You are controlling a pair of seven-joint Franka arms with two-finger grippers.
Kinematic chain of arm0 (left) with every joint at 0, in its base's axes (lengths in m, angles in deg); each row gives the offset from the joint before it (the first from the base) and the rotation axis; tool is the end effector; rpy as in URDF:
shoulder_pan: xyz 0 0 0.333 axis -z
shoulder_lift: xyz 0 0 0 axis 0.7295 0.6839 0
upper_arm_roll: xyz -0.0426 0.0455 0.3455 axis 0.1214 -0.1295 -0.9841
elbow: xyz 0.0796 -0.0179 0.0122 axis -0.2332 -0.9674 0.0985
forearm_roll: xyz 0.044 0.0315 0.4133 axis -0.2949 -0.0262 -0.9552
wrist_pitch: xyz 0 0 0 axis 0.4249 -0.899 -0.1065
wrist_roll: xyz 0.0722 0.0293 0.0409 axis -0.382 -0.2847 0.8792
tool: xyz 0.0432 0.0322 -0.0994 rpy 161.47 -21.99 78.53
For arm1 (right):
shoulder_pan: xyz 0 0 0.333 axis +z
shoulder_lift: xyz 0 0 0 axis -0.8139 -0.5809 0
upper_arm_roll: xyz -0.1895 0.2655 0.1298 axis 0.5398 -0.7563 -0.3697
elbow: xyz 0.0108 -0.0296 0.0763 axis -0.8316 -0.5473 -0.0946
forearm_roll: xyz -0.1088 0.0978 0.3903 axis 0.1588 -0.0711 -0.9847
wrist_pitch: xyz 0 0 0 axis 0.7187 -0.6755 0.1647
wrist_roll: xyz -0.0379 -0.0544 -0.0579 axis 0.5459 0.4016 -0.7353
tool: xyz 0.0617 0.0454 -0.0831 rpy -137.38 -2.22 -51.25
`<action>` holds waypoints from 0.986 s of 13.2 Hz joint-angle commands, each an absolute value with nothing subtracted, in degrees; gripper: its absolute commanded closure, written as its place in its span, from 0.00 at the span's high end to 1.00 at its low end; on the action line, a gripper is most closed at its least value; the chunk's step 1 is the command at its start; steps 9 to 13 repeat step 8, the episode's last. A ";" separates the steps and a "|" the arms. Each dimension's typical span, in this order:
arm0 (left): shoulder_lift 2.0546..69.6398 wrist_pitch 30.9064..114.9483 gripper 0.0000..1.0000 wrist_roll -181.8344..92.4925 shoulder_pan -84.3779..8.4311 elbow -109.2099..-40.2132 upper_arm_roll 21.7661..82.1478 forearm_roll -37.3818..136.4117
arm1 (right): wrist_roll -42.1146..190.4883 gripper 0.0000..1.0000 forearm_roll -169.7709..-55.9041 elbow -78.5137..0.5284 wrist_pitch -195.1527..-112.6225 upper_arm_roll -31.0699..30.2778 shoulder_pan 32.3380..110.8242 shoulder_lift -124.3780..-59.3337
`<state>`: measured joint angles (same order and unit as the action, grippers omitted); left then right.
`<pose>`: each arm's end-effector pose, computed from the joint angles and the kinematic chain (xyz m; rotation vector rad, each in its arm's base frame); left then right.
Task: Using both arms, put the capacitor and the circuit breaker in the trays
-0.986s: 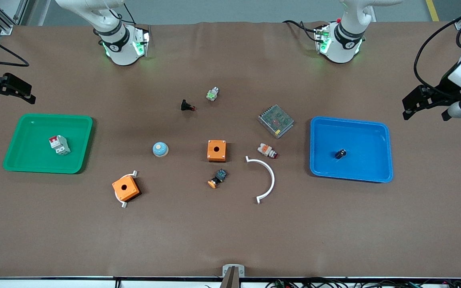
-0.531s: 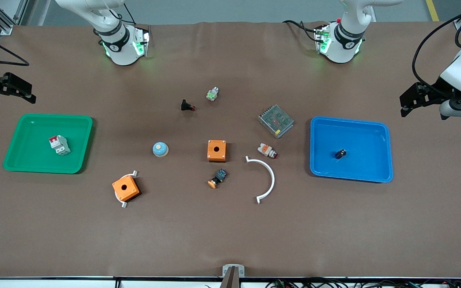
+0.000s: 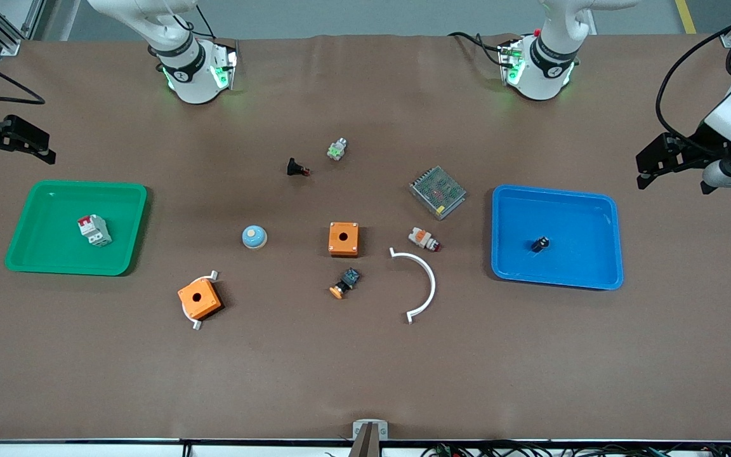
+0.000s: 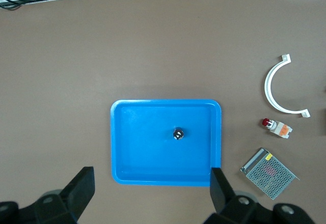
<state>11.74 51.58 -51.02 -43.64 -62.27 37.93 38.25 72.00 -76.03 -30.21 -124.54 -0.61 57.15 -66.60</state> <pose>0.5948 -0.0725 0.6728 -3.0995 0.2003 -0.1920 0.5609 -0.0258 0.6646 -3.1302 -0.1273 0.0612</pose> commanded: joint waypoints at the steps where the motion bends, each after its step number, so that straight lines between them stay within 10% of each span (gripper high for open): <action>1: 12.34 49.72 1.00 -50.59 -43.51 -60.43 37.85 39.20 | 71.22 1.00 -77.13 -30.32 -124.31 -0.48 56.85 -66.28; 13: 12.34 47.43 1.00 -50.51 -44.12 -60.34 37.76 41.58 | 71.22 1.00 -77.13 -30.32 -124.75 -0.48 56.94 -66.46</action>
